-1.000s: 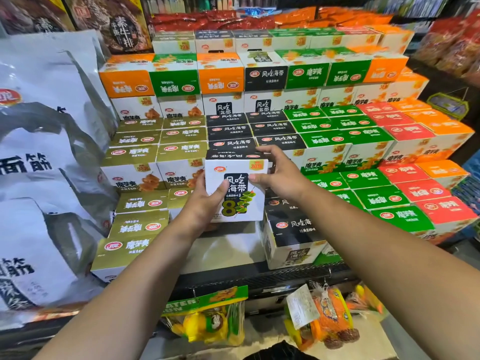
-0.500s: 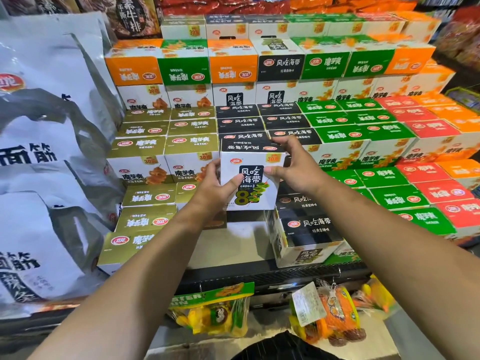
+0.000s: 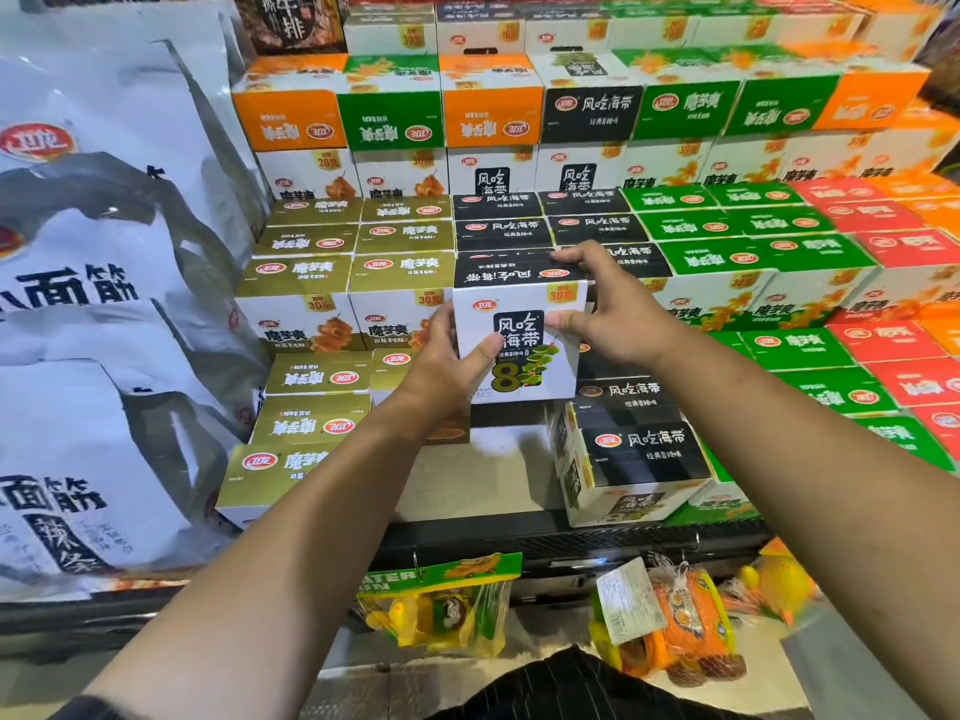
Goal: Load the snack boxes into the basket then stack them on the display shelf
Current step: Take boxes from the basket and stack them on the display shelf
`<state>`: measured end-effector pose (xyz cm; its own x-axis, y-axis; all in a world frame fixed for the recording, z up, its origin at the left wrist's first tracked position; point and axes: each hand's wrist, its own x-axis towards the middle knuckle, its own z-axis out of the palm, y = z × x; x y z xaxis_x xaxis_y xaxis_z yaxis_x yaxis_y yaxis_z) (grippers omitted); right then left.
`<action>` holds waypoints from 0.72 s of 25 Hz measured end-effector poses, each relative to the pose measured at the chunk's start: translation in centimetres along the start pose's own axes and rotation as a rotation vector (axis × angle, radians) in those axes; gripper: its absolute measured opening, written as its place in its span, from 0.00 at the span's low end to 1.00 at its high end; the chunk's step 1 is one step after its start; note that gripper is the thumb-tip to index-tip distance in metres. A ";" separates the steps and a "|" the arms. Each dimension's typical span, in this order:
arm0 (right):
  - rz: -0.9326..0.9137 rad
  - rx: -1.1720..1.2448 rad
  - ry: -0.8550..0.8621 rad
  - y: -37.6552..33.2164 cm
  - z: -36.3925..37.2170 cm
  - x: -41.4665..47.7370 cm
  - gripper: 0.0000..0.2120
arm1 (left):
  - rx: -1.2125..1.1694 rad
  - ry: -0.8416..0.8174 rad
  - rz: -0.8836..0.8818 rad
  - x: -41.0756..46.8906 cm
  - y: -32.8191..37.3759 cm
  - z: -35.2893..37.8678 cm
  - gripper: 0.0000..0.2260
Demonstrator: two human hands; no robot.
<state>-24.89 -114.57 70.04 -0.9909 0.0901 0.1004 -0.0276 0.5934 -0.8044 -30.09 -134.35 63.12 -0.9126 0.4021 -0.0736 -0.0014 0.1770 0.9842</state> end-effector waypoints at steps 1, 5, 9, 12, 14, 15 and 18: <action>-0.002 -0.009 0.000 0.3 0.0 0.1 0.26 | 0.027 -0.013 -0.013 -0.1 -0.3 0.1 0.24; -0.036 -0.071 -0.021 0.8 0.4 0.1 0.27 | 0.116 -0.022 -0.061 -0.4 -1.1 -0.1 0.26; -0.049 -0.080 -0.013 0.6 0.9 0.2 0.28 | 0.090 -0.006 -0.102 0.0 -1.7 -1.0 0.29; -0.065 -0.066 -0.001 0.9 1.4 0.2 0.28 | 0.077 -0.042 -0.091 -0.4 -1.9 -1.0 0.27; -0.020 0.005 0.020 1.9 1.7 0.2 0.28 | 0.025 -0.055 -0.092 -0.6 -1.8 -1.0 0.26; 0.006 0.030 0.030 2.5 1.9 0.1 0.28 | 0.007 -0.049 -0.090 -0.7 -1.8 -1.0 0.26; 0.030 -0.007 0.058 3.8 2.8 -0.2 0.29 | 0.000 -0.024 -0.093 -0.5 -1.8 -0.9 0.25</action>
<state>-25.21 -114.61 65.32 -0.9819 0.1543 0.1102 0.0033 0.5949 -0.8038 -30.00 -135.71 61.49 -0.8983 0.4056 -0.1687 -0.0860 0.2142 0.9730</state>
